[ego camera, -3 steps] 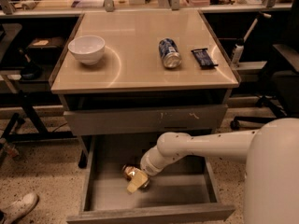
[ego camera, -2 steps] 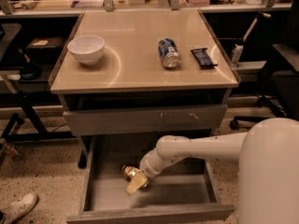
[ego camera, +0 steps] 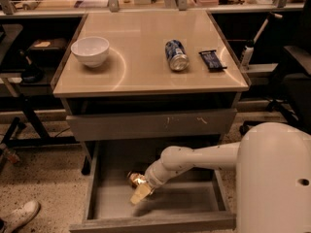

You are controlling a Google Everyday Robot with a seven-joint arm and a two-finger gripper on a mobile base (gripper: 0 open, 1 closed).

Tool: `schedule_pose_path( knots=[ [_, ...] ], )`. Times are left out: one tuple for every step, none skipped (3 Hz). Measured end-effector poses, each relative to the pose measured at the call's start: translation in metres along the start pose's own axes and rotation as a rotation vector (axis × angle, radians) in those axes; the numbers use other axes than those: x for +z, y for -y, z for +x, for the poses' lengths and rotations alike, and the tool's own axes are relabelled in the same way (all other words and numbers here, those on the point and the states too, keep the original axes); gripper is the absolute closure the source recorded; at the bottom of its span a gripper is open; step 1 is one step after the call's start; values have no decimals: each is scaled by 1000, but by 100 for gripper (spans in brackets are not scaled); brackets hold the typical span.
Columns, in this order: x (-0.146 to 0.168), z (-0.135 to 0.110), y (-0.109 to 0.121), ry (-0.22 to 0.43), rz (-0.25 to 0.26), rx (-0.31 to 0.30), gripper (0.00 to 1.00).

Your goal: Pick orange can from middle drawer and place on counter

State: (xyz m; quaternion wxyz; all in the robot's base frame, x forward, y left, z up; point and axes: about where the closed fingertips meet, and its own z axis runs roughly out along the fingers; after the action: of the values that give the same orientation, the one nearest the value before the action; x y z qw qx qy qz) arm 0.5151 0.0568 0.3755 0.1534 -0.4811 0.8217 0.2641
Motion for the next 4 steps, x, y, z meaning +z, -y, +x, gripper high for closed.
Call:
schedule_pose_path(
  knots=[
    [12, 7, 1, -8, -9, 6, 19],
    [12, 7, 1, -8, -9, 6, 43],
    [12, 7, 1, -8, -9, 6, 66],
    [12, 7, 0, -8, -9, 6, 89]
  ],
)
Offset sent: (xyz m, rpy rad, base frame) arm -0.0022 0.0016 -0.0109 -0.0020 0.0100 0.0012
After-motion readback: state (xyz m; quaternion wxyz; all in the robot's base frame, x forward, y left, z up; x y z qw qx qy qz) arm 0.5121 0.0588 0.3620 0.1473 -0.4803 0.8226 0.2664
